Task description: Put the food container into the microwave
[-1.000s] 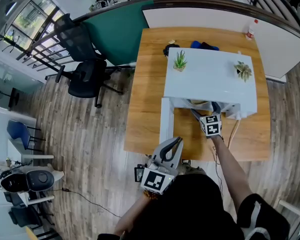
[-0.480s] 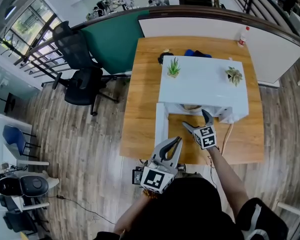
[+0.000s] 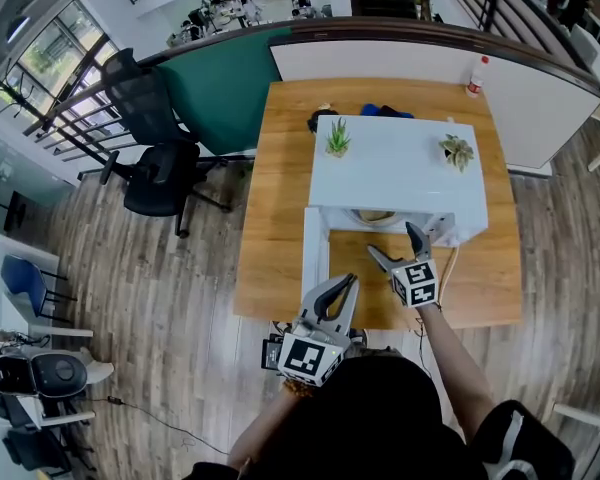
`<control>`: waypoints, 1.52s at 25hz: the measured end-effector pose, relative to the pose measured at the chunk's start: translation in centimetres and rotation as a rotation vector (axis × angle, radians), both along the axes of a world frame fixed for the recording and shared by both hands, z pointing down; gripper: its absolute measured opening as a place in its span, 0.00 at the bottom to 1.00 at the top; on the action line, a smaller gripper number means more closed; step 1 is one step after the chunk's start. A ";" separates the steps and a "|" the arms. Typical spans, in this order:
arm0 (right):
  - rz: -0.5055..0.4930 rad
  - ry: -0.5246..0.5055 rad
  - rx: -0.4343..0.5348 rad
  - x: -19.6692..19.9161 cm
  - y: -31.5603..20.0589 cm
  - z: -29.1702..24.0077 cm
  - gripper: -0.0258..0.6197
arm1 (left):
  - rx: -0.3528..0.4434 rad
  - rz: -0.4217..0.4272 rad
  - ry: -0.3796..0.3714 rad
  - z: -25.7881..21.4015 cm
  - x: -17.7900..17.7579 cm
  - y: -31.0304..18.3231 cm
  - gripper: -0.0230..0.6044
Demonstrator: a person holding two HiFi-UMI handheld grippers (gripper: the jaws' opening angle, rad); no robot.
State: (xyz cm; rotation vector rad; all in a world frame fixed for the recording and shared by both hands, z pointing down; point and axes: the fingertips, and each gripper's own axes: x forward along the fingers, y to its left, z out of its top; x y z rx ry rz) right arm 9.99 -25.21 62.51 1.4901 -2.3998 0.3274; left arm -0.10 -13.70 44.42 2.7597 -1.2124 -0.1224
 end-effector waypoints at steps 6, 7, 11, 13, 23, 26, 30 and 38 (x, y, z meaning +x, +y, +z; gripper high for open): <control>0.010 -0.021 0.059 0.1 0.7 -2.6 0.75 | 0.000 -0.008 0.002 0.1 -0.2 -0.5 0.09; 0.013 -0.025 0.073 0.2 0.8 -3.2 0.75 | 0.003 -0.006 0.000 0.0 -0.1 -0.5 0.09; 0.035 -0.050 0.130 0.5 0.8 -5.7 0.72 | 0.005 0.001 -0.005 0.1 0.0 -0.6 0.09; 0.056 -0.081 0.153 0.7 0.8 -7.2 0.71 | 0.005 0.004 -0.007 0.2 0.1 -0.6 0.09; 0.092 -0.160 0.270 0.7 2.0 -13.7 0.61 | 0.015 0.011 -0.023 -0.1 0.2 -0.7 0.09; 0.093 -0.193 0.299 0.4 2.7 -15.3 0.58 | 0.016 0.007 -0.020 -0.1 0.2 -0.6 0.09; 0.074 -0.146 0.348 -0.3 3.7 -16.7 0.54 | 0.018 0.010 -0.021 0.0 0.4 -0.5 0.09; 0.076 -0.059 0.389 -0.4 5.4 -17.0 0.45 | 0.048 0.000 -0.042 0.3 0.7 0.1 0.09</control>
